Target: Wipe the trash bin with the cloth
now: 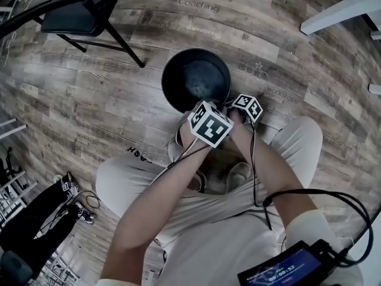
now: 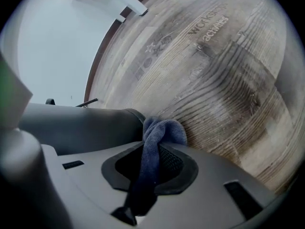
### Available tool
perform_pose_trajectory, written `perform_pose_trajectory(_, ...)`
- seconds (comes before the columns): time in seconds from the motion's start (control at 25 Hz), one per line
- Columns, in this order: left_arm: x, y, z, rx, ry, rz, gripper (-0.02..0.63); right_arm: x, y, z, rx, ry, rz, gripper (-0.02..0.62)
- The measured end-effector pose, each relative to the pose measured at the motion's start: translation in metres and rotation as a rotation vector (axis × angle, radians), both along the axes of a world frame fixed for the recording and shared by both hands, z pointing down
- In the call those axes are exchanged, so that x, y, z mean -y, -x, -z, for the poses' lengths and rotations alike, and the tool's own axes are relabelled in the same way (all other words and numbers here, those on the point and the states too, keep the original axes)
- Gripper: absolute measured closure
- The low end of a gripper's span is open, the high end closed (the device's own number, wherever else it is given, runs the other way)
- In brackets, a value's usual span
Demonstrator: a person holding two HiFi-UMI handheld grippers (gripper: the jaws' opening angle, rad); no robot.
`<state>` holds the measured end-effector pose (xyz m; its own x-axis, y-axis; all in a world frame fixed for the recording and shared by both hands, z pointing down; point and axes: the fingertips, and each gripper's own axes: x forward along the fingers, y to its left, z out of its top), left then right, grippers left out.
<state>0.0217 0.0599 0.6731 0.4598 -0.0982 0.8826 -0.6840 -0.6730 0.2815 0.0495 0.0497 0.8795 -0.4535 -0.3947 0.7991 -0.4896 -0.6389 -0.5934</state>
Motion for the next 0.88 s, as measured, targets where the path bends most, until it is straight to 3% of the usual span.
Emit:
perform_pose_trajectory(0.16,0.0,-0.003,0.004,-0.05,0.004,-0.022,0.583,0.005,-0.004,-0.001,-0.003,-0.004,0.004,0.526)
perform_pose_trajectory(0.28,-0.006,0.0,0.003,-0.045,0.004,-0.076,0.494,0.007,-0.006,0.01,-0.017,0.004,0.011,0.526)
perform_pose_trajectory(0.44,-0.008,0.018,0.003,0.062,-0.021,-0.186,0.434,0.01,-0.009,0.036,0.018,-0.004,0.023,0.526)
perform_pose_trajectory(0.56,-0.019,0.036,0.0,0.147,0.017,-0.268,0.43,0.01,-0.012,0.064,0.054,-0.017,0.007,0.526)
perform_pose_trajectory(0.88,-0.04,0.053,-0.018,0.246,0.042,-0.346,0.443,0.002,-0.008,0.147,0.163,-0.128,-0.011,0.526)
